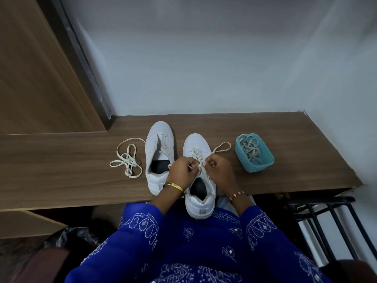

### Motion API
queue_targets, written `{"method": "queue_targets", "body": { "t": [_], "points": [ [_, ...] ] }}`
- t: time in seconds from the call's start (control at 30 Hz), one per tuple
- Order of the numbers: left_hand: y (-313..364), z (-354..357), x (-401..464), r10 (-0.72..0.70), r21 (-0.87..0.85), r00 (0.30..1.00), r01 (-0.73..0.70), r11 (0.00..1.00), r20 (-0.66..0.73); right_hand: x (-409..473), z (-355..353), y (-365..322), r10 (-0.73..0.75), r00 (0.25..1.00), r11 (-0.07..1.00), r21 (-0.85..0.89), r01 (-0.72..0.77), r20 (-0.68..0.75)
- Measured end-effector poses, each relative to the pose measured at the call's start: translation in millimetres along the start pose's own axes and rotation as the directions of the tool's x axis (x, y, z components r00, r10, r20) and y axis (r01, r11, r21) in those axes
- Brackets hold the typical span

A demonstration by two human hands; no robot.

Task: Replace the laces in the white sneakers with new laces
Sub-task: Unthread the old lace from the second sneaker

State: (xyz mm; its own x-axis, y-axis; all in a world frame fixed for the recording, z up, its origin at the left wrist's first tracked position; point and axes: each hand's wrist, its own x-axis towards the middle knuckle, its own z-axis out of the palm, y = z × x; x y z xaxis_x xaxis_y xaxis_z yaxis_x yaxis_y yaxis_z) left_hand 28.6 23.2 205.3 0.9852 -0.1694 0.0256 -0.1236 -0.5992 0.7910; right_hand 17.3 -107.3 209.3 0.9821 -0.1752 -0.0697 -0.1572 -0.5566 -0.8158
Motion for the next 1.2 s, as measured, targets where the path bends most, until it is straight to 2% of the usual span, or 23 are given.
{"method": "queue_targets", "body": {
  "t": [0.07, 0.13, 0.17, 0.23, 0.3, 0.37, 0.4, 0.47, 0.57, 0.63, 0.83, 0.97, 1.0, 1.03, 1.07, 1.13, 1.17, 1.2],
  "points": [
    [-1, 1, 0, 0.002, 0.004, 1.000, -0.002, 1.000, 0.000, 3, 3, 0, 0.171, 0.985, 0.951, 0.258, -0.170, 0.019],
    [-1, -1, 0, -0.040, -0.066, 0.999, 0.041, 0.997, 0.008, 4, 4, -3, 0.375, 0.913, 0.745, 0.533, -0.401, 0.162],
    [-1, -3, 1, -0.075, -0.093, 0.997, 0.077, 0.993, 0.031, 5, 1, -5, 0.434, 0.868, 0.643, 0.591, -0.486, 0.242],
    [1, -7, 1, -0.124, -0.172, 0.986, 0.142, 0.975, 0.114, 6, -7, -9, 0.478, 0.804, 0.543, 0.601, -0.587, 0.354],
    [7, -13, 5, -0.191, -0.259, 0.964, 0.236, 0.937, 0.185, 8, -15, -11, 0.471, 0.776, 0.513, 0.585, -0.628, 0.420],
    [7, -15, 16, -0.275, -0.205, 0.928, 0.329, 0.922, 0.252, 12, -18, -11, 0.449, 0.771, 0.522, 0.568, -0.636, 0.451],
    [3, -15, 21, -0.327, -0.185, 0.908, 0.379, 0.907, 0.261, 13, -19, -13, 0.438, 0.777, 0.554, 0.544, -0.630, 0.452],
    [6, -23, 23, -0.403, -0.259, 0.878, 0.465, 0.846, 0.259, 13, -21, -20, 0.421, 0.818, 0.685, 0.453, -0.570, 0.392],
    [15, -39, 25, -0.345, -0.373, 0.900, 0.427, 0.824, 0.267, 15, -33, -42, 0.295, 0.930, 0.916, 0.211, -0.340, 0.217],
    [24, -52, 28, -0.303, -0.427, 0.932, 0.361, 0.829, 0.198, 18, -50, -62, 0.165, 0.975, 0.971, 0.149, -0.186, 0.146],
    [42, -94, 54, -0.253, -0.712, 0.957, 0.277, 0.645, 0.143, 39, -94, -106, 0.044, 0.997, 0.905, 0.419, -0.066, 0.062],
    [55, -122, 66, -0.294, -0.898, 0.954, 0.175, 0.404, 0.053, 49, -102, -116, -0.038, 0.999, 0.745, 0.666, 0.049, -0.030],
    [56, -126, 68, -0.319, -0.896, 0.948, 0.144, 0.421, 0.002, 50, -100, -115, -0.040, 0.999, 0.729, 0.682, 0.054, -0.037],
    [57, -129, 68, -0.343, -0.865, 0.938, 0.137, 0.483, -0.043, 49, -97, -112, -0.027, 0.999, 0.750, 0.660, 0.045, -0.037],
    [55, -130, 69, -0.359, -0.791, 0.929, 0.154, 0.592, -0.088, 49, -92, -107, 0.004, 0.999, 0.812, 0.584, 0.018, -0.037],
    [42, -122, 70, -0.335, -0.469, 0.927, 0.222, 0.855, -0.170, 45, -82, -91, 0.087, 0.996, 0.963, 0.257, -0.078, -0.024],
    [34, -116, 67, -0.293, -0.256, 0.939, 0.243, 0.936, -0.182, 42, -76, -82, 0.099, 0.995, 0.993, 0.064, -0.097, -0.027],
    [26, -110, 62, -0.265, -0.055, 0.947, 0.259, 0.964, -0.180, 38, -70, -72, 0.086, 0.996, 0.993, -0.075, -0.088, -0.038]
  ]
}}
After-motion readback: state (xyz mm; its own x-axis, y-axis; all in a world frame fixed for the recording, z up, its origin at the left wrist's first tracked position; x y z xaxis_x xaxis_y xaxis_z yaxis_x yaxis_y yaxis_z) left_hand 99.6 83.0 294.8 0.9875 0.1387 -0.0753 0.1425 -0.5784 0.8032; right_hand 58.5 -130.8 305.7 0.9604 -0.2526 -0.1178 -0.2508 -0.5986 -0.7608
